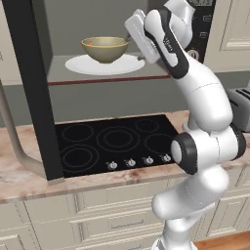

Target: The microwave is finished heating the shrimp and garlic. Take the bowl containing the food and place it on the dining counter.

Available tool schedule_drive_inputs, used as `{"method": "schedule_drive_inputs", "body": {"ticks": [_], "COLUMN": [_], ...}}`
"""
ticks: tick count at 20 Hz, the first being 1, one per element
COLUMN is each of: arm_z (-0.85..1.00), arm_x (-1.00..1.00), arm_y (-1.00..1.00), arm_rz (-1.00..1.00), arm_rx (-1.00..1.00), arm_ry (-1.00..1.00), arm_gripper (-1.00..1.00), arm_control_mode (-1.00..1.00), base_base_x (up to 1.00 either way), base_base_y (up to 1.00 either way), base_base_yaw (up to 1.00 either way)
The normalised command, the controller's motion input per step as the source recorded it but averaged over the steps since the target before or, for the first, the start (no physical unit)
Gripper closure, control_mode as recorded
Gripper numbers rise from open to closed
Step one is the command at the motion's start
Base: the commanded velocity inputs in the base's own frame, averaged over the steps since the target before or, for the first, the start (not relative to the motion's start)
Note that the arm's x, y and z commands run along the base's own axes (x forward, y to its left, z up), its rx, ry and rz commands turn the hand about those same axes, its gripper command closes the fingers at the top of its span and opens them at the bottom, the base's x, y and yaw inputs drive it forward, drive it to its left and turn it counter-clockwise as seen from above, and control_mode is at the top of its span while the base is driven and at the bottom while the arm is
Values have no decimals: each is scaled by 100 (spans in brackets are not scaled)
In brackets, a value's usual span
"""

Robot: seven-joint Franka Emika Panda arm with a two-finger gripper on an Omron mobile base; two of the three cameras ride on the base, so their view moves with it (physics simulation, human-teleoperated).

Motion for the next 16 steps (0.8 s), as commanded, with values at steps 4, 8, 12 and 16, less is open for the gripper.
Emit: {"method": "schedule_drive_inputs", "body": {"ticks": [4, 8, 12, 16], "arm_z": [-7, -6, -6, -5], "arm_x": [39, 44, 38, 35], "arm_y": [16, 18, 14, 11], "arm_rz": [0, 0, 0, 0], "arm_rx": [0, 0, 0, 0], "arm_ry": [0, 0, 0, 0], "arm_gripper": [-100, -100, -100, -100], "arm_control_mode": [-100, -100, -100, -100], "base_base_x": [0, 0, 0, 0], "base_base_y": [0, 0, 0, 0], "base_base_yaw": [0, 0, 0, 0]}}
